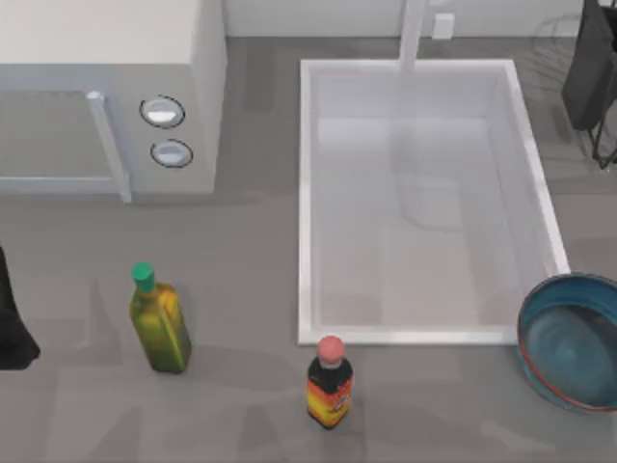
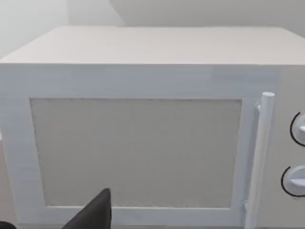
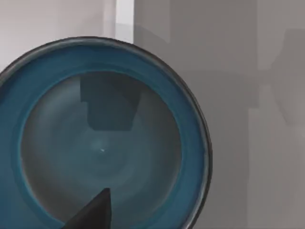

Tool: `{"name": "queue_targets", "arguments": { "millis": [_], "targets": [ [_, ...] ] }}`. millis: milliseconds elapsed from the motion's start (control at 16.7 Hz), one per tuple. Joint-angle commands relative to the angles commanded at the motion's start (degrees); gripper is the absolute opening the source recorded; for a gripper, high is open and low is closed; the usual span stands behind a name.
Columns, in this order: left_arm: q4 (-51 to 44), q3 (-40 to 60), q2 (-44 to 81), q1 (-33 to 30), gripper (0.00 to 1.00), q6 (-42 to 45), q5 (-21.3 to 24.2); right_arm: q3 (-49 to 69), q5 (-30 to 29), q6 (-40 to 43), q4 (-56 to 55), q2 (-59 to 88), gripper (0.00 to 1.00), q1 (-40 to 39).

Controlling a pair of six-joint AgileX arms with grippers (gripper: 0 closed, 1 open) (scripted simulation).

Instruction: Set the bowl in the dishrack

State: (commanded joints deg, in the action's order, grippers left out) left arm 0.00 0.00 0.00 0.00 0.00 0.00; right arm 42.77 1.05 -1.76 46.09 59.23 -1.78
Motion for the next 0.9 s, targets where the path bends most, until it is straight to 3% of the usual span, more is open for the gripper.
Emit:
{"name": "queue_targets", "arguments": {
  "millis": [420,900],
  "targets": [
    [0.0,0.0,0.0,0.0,1.0,0.0,0.0,16.2,-0.4,-0.6,16.2,20.6,1.0,-0.2],
    [0.0,0.0,0.0,0.0,1.0,0.0,0.0,16.4,-0.5,-0.7,16.1,21.9,1.0,-0.1]
  ]
}}
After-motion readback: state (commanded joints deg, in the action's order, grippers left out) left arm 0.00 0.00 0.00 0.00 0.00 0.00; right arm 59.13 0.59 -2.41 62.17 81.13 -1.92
